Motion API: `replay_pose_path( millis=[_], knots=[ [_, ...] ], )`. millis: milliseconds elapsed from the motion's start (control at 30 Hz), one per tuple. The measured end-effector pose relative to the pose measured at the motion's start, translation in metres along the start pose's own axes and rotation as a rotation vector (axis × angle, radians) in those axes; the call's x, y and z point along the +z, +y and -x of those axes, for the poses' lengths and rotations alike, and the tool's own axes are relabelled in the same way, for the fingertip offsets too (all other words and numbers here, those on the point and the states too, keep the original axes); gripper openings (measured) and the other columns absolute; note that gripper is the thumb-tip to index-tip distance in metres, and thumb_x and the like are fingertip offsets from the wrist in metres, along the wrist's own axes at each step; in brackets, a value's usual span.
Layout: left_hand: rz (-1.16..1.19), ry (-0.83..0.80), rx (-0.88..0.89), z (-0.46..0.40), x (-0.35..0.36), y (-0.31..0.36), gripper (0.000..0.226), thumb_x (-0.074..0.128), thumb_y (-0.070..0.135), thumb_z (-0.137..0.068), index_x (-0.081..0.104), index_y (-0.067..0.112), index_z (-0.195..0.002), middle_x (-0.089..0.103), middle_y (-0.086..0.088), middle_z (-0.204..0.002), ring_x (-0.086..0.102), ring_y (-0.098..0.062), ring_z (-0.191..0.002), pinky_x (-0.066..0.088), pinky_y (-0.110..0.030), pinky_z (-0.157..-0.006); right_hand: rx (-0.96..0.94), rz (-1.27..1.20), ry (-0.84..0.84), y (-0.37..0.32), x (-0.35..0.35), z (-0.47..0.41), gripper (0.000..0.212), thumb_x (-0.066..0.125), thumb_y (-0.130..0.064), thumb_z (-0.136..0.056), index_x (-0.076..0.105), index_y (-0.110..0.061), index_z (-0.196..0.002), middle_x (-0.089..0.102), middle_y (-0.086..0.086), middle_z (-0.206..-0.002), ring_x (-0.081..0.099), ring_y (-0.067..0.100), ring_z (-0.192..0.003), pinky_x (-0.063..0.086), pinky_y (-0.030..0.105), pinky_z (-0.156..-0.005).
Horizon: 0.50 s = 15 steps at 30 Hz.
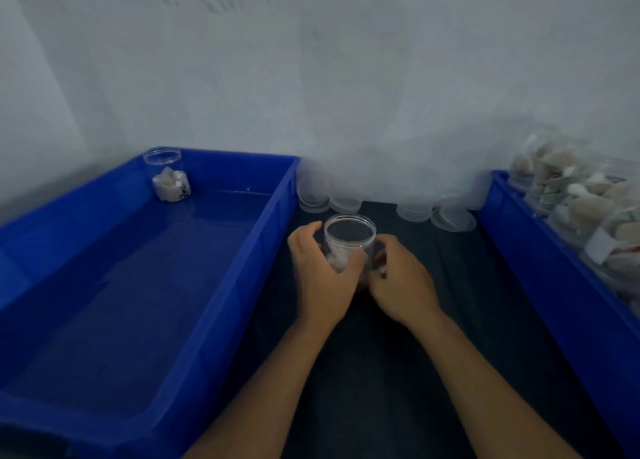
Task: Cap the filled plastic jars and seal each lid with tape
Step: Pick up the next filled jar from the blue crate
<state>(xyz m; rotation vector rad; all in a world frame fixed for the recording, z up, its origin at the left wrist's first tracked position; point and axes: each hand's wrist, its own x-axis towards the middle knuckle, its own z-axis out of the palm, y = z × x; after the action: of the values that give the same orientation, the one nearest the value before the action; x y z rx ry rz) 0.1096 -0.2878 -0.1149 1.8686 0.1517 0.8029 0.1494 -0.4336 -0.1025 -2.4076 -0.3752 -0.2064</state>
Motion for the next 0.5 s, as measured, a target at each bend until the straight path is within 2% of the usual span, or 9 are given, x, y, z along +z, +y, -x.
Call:
replay_pose_path(
  millis=[67,167,267,333,433,500],
  knots=[
    [0.06,-0.061,-0.083,-0.003,0.005,-0.006,0.079,0.085,0.053,-0.078,0.04,0.039,-0.141,0.046,0.018,-0.133,0.053,0.004,-0.117,0.049,-0.01,-0.089,0.005,-0.014,0.037,0.006,-0.002,-0.02,0.043,0.058,-0.02,-0.092,0.054,-0.031,-0.133,0.063,-0.008,-0.116,0.061,0.015,-0.104,0.056,0.044,-0.086],
    [0.153,-0.126,-0.122,-0.008,0.012,-0.019,0.064,0.084,0.062,-0.073,0.043,0.059,-0.123,0.058,0.029,-0.121,0.061,0.008,-0.111,0.054,-0.012,-0.08,0.004,0.012,0.064,0.016,-0.006,-0.062,0.041,0.06,-0.018,-0.093,0.059,-0.027,-0.133,0.064,-0.007,-0.112,0.062,0.017,-0.102,0.055,0.042,-0.086],
    [0.212,-0.161,-0.123,-0.011,0.017,-0.026,0.074,0.092,0.056,-0.068,0.044,0.06,-0.124,0.06,0.033,-0.123,0.066,0.008,-0.109,0.053,-0.008,-0.08,-0.045,0.085,0.026,0.024,-0.012,-0.112,0.036,0.062,-0.016,-0.094,0.065,-0.024,-0.129,0.064,-0.004,-0.108,0.064,0.021,-0.1,0.055,0.042,-0.087],
    [0.217,-0.146,-0.109,-0.012,0.02,-0.029,0.076,0.094,0.054,-0.068,0.045,0.057,-0.127,0.062,0.031,-0.124,0.067,0.006,-0.11,0.054,-0.009,-0.082,-0.084,0.157,-0.003,0.024,-0.011,-0.141,0.034,0.06,-0.015,-0.096,0.069,-0.022,-0.128,0.065,0.001,-0.116,0.065,0.025,-0.105,0.055,0.043,-0.093],
    [0.198,-0.113,-0.074,-0.013,0.023,-0.03,0.077,0.093,0.055,-0.068,0.046,0.055,-0.129,0.062,0.027,-0.126,0.066,0.004,-0.113,0.057,-0.015,-0.085,-0.15,0.227,-0.069,0.016,0.001,-0.177,0.037,0.058,-0.018,-0.099,0.069,-0.019,-0.134,0.064,0.007,-0.133,0.064,0.028,-0.117,0.053,0.047,-0.103],
    [0.194,-0.113,-0.072,-0.013,0.024,-0.031,0.077,0.092,0.055,-0.068,0.046,0.054,-0.13,0.062,0.026,-0.125,0.067,0.001,-0.113,0.06,-0.022,-0.085,-0.187,0.277,-0.136,0.011,0.016,-0.192,0.037,0.058,-0.019,-0.102,0.066,-0.019,-0.138,0.061,0.007,-0.136,0.062,0.027,-0.12,0.052,0.048,-0.103]
  ],
)
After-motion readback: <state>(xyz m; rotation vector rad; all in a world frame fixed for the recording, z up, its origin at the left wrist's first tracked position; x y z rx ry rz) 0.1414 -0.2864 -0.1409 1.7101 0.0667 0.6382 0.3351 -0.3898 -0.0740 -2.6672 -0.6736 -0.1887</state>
